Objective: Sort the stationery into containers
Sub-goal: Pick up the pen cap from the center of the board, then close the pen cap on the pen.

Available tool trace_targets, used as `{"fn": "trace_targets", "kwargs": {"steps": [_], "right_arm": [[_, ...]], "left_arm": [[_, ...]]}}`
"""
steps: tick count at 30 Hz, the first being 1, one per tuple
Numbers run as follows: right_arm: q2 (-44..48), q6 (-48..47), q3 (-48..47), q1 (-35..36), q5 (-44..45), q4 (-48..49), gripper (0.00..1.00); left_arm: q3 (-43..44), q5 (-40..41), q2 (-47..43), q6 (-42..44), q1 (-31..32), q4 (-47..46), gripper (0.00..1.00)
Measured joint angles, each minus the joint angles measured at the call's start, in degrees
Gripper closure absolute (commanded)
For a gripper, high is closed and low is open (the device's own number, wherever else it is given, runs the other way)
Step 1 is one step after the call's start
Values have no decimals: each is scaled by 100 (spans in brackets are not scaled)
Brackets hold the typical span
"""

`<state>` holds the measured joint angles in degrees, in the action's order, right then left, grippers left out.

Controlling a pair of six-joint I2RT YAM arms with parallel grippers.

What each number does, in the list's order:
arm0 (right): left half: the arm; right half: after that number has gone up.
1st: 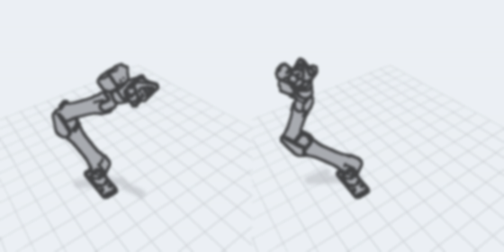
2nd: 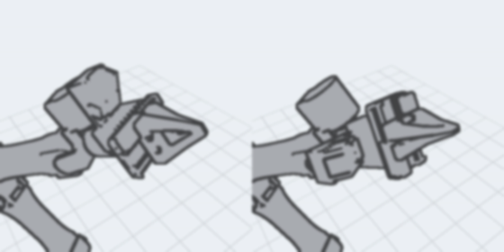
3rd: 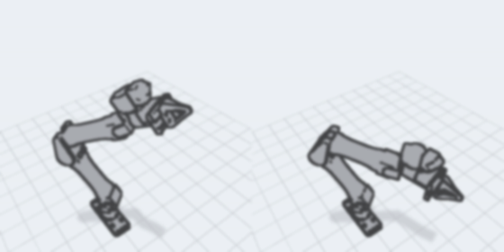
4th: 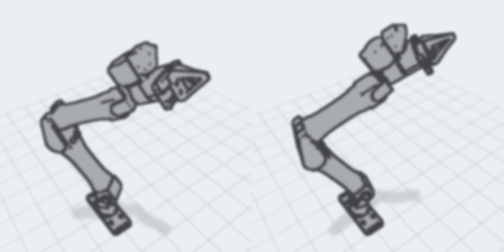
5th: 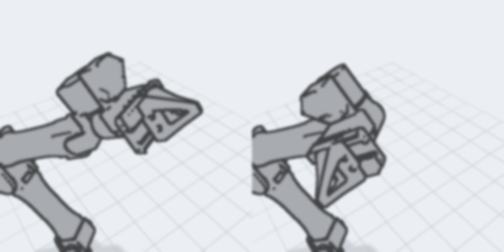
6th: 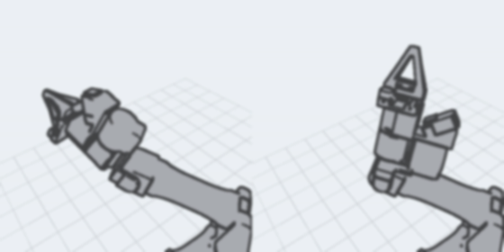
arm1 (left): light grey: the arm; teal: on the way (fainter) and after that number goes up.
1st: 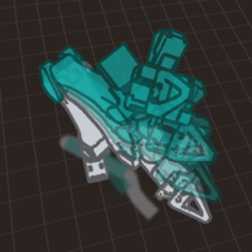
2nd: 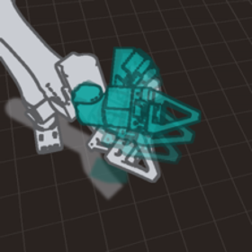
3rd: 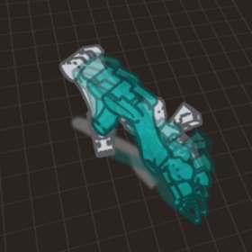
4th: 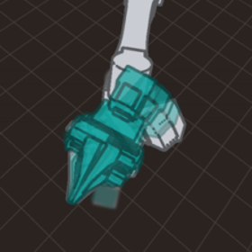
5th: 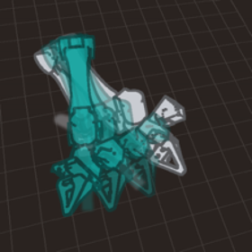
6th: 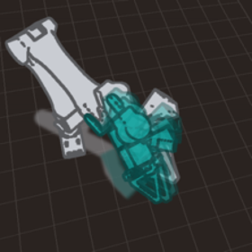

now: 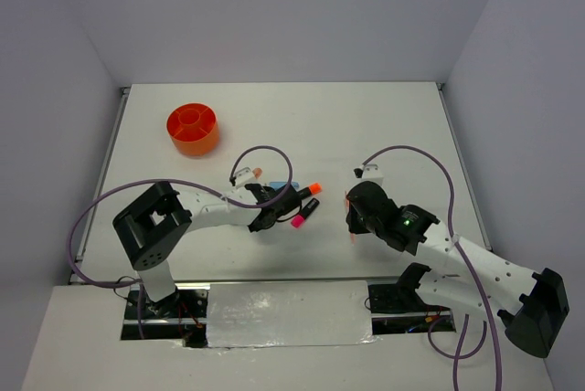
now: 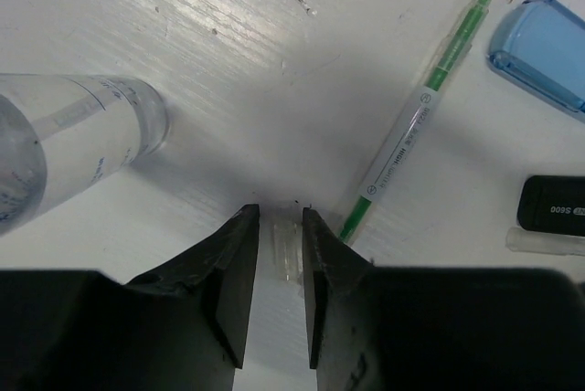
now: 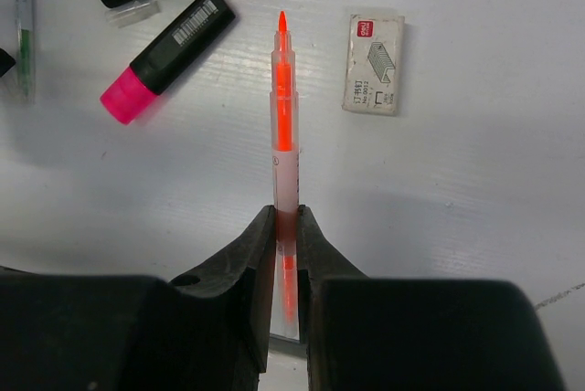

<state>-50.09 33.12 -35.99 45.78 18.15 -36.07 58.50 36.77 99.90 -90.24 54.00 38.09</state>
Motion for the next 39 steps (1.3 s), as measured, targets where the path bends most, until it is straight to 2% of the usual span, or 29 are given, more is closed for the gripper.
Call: {"fn": "trace_targets", "kwargs": {"steps": [7, 11, 16, 21, 27, 33, 39], "right_arm": [[15, 0, 2, 0, -13, 0, 100], [52, 0, 4, 0, -20, 0, 100], [129, 0, 48, 0, -72, 28, 100], [160, -31, 208, 0, -343, 313, 100], [411, -85, 634, 0, -1093, 1178, 100], [748, -11, 1311, 35, -2214, 2717, 100], [1169, 192, 1690, 199, -2844, 3812, 100]], "left_arm": [[-4, -24, 2, -83, 15, 63, 75], [-68, -15, -28, -157, 26, -22, 100], [-282, -37, -243, -170, 39, -181, 100], [-385, -151, -551, -140, 146, 83, 100], [98, 111, -1399, 374, 251, 385, 100], [345, 317, -2496, 1917, 382, -769, 100], [-136, -66, -3578, 3571, 391, -2531, 100]]}}
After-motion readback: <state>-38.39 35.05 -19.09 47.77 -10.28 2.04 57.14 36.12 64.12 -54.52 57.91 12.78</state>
